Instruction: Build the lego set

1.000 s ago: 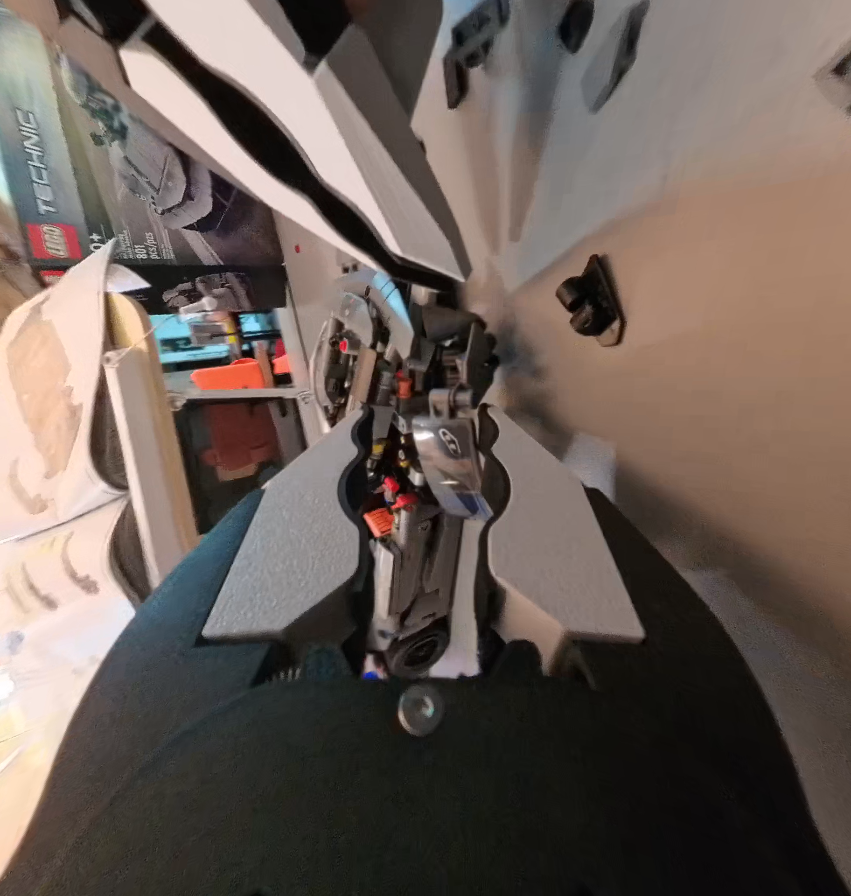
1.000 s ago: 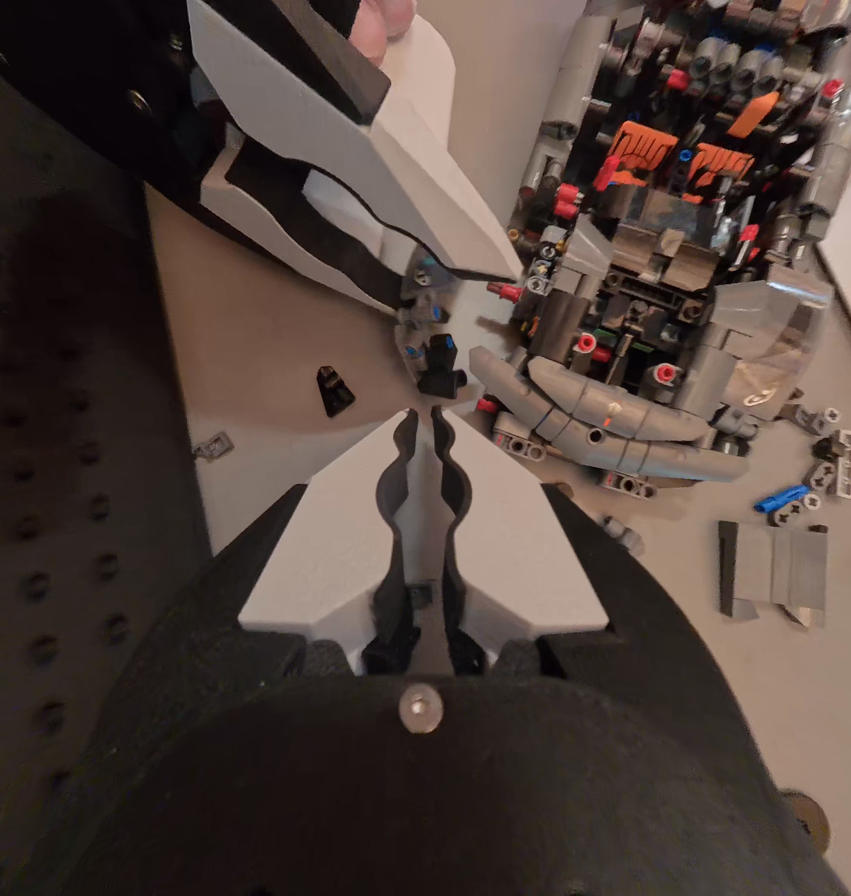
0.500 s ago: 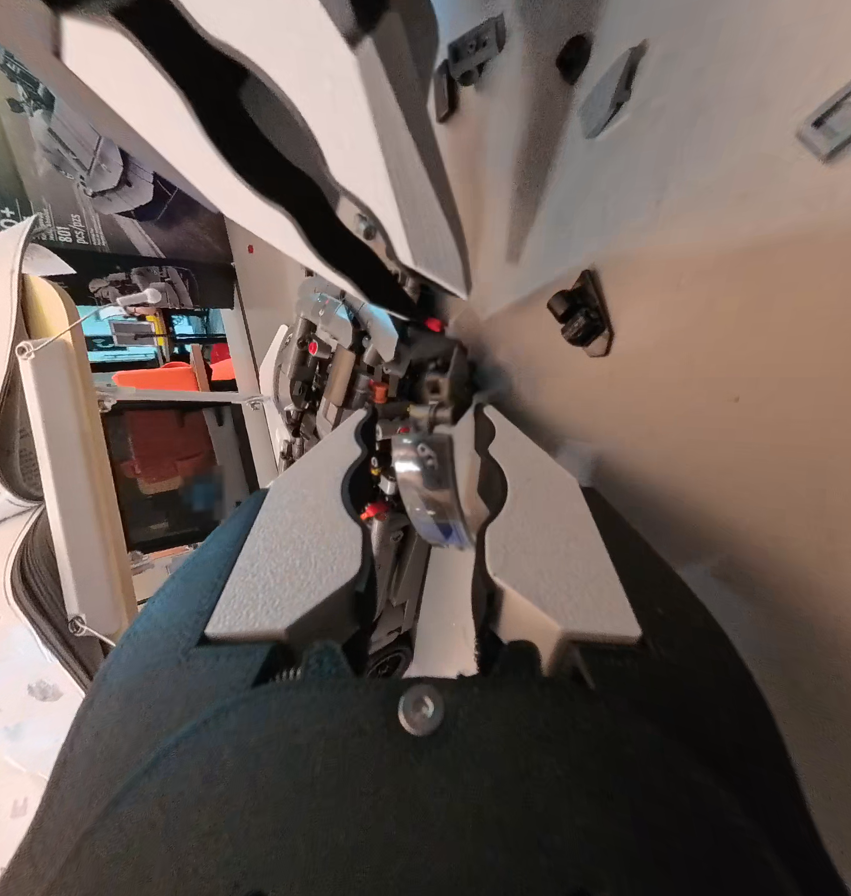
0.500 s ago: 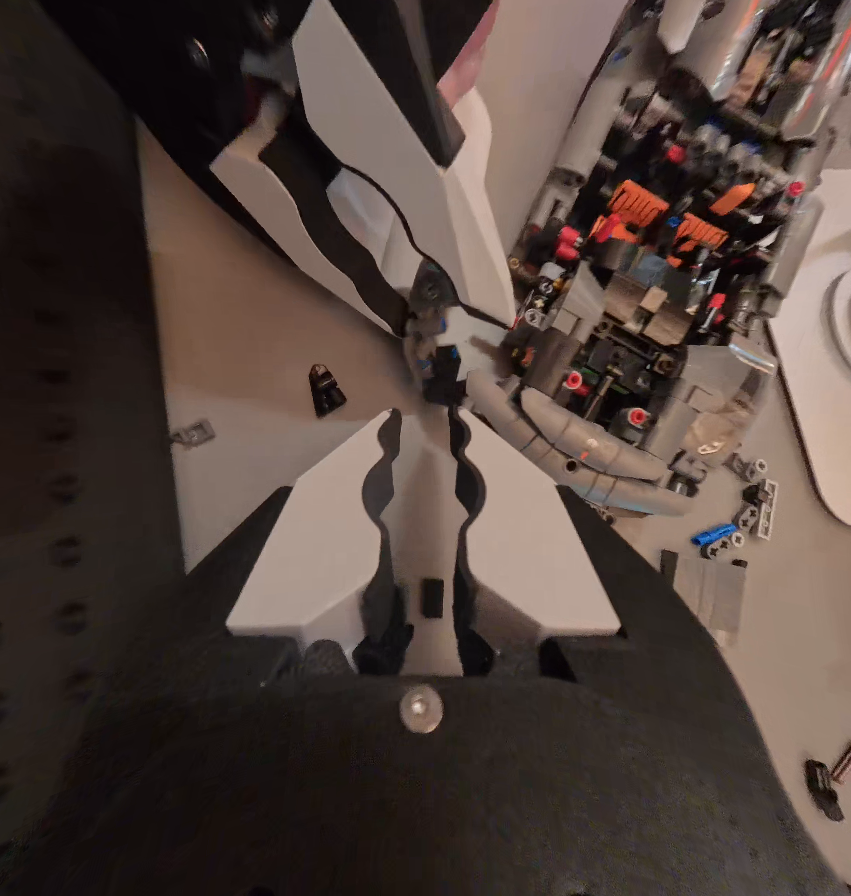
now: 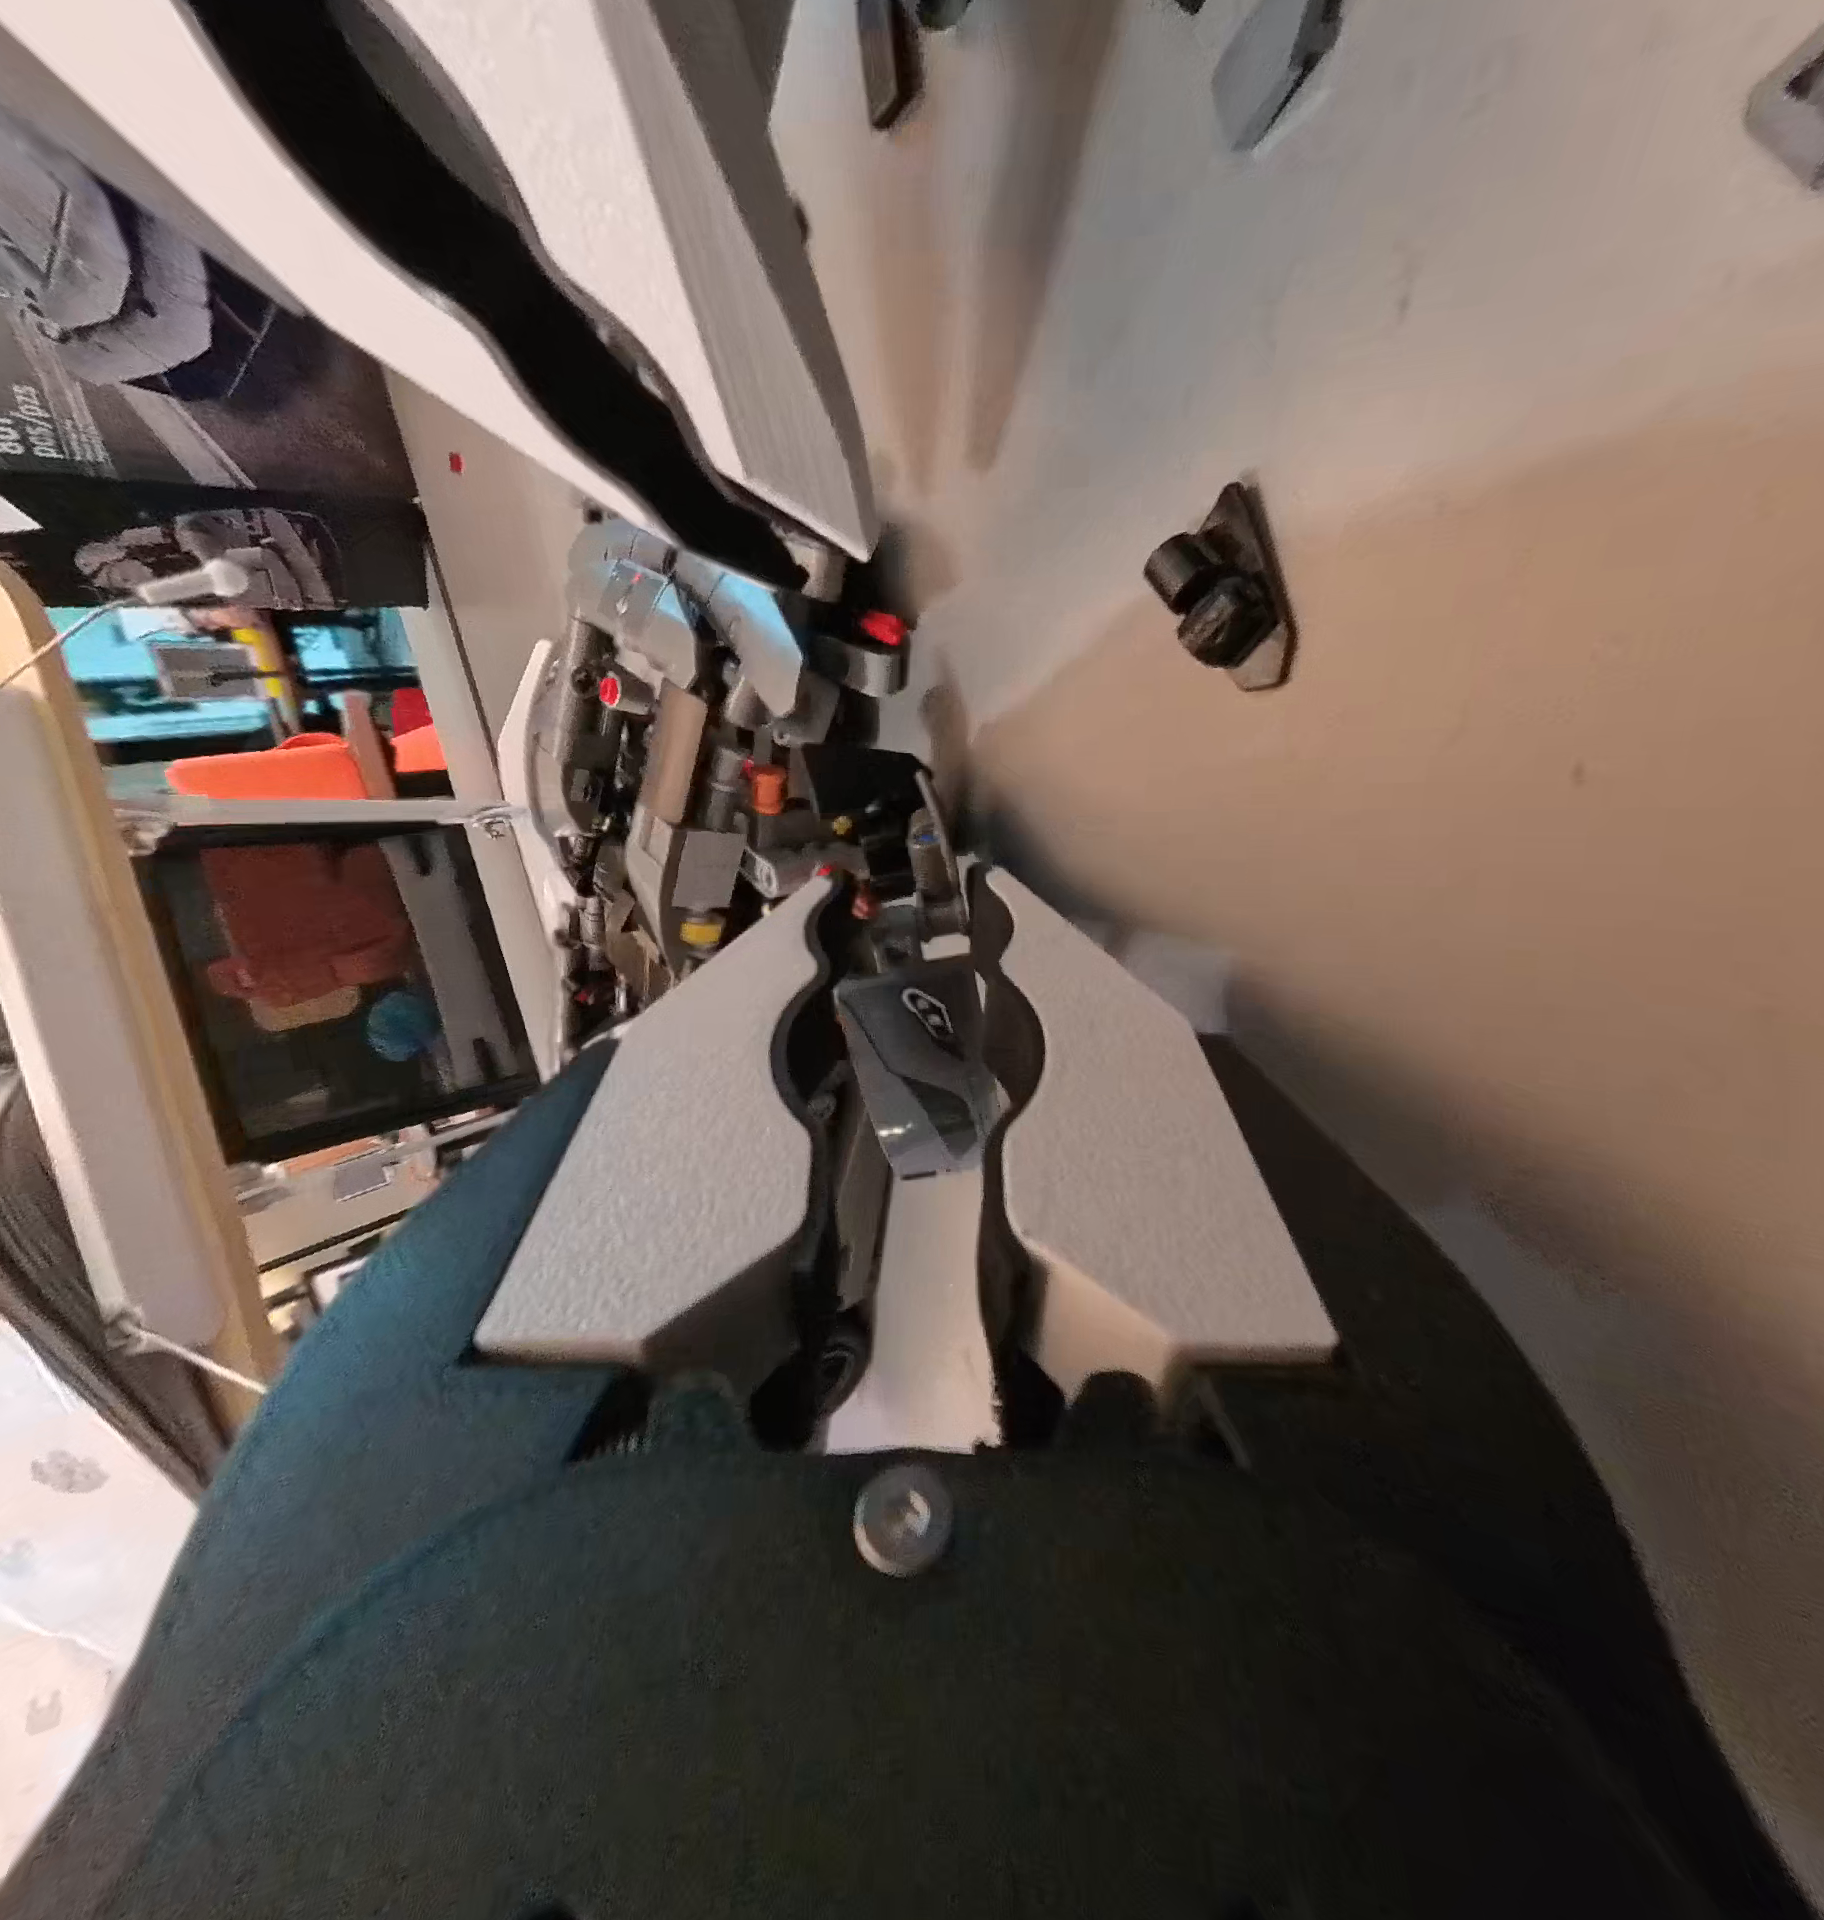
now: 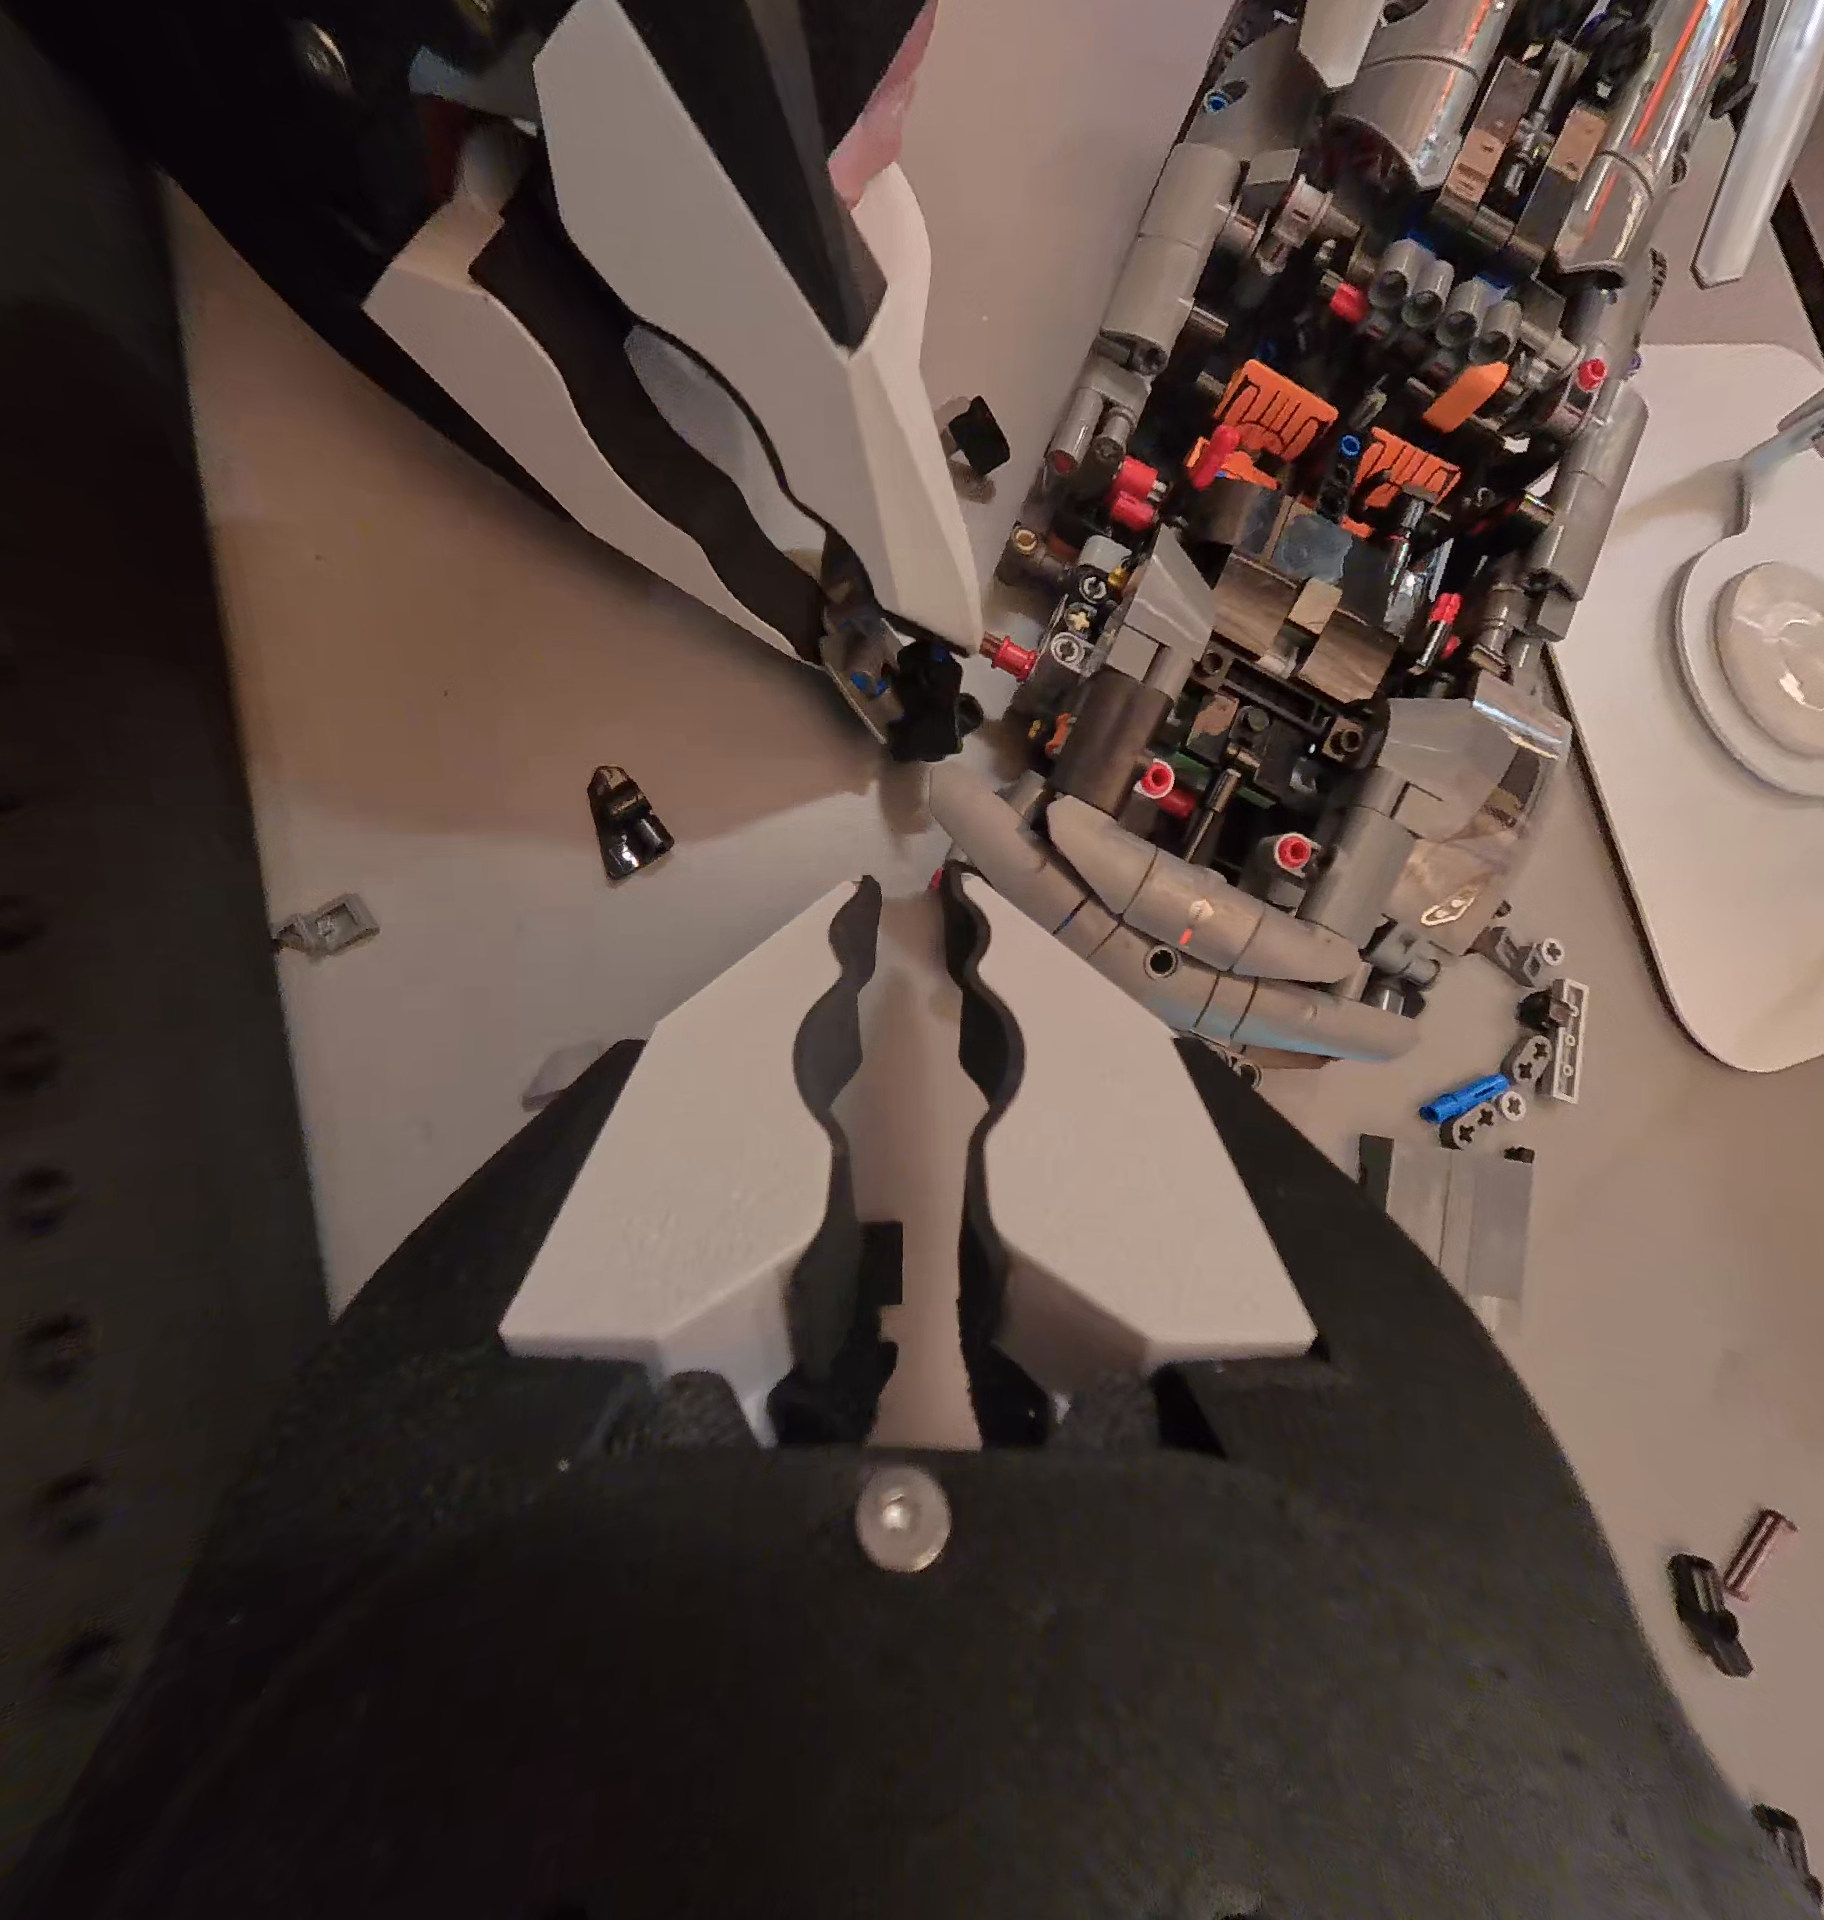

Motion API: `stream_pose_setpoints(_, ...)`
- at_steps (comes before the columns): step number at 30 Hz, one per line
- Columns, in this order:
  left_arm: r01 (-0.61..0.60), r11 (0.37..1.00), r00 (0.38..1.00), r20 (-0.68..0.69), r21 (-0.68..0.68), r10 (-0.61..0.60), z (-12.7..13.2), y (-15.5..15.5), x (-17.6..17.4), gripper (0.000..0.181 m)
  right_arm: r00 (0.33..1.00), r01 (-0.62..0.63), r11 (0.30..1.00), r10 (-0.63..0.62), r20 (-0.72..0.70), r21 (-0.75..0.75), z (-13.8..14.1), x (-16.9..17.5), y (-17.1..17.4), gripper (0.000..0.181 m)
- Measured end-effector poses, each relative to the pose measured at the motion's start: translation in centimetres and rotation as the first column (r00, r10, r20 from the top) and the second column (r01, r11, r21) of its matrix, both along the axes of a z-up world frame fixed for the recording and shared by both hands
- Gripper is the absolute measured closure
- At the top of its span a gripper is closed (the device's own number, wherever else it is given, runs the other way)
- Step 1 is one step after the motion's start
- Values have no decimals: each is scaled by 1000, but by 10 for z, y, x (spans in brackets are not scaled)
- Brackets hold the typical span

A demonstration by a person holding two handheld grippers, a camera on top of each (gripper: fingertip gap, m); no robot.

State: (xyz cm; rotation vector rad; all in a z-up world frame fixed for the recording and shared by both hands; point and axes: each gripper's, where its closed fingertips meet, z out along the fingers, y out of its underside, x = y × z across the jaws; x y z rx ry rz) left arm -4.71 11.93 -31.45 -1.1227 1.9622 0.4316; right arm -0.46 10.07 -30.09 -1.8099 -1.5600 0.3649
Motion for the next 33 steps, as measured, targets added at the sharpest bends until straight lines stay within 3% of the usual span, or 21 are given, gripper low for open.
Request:
stream_pose_setpoints(7,12,999,999,-47,37,-11,2,1,2,166,999,10,1000,-10,-31,2,8,6,4,170)
stream_pose_setpoints(11,45,998,992,-119,-38,-50,-1,-8,6,166,991,30,999,-35,-126,-36,23,13,9,170)
stream_pose_setpoints(26,-64,941,877,-469,-331,-105,-3,-15,9,167,986,32,996,-46,-160,-88,21,19,14,170)
stream_pose_setpoints(33,-92,896,847,-507,-434,-159,-4,-11,12,166,972,81,988,-106,-209,-128,26,26,27,167)
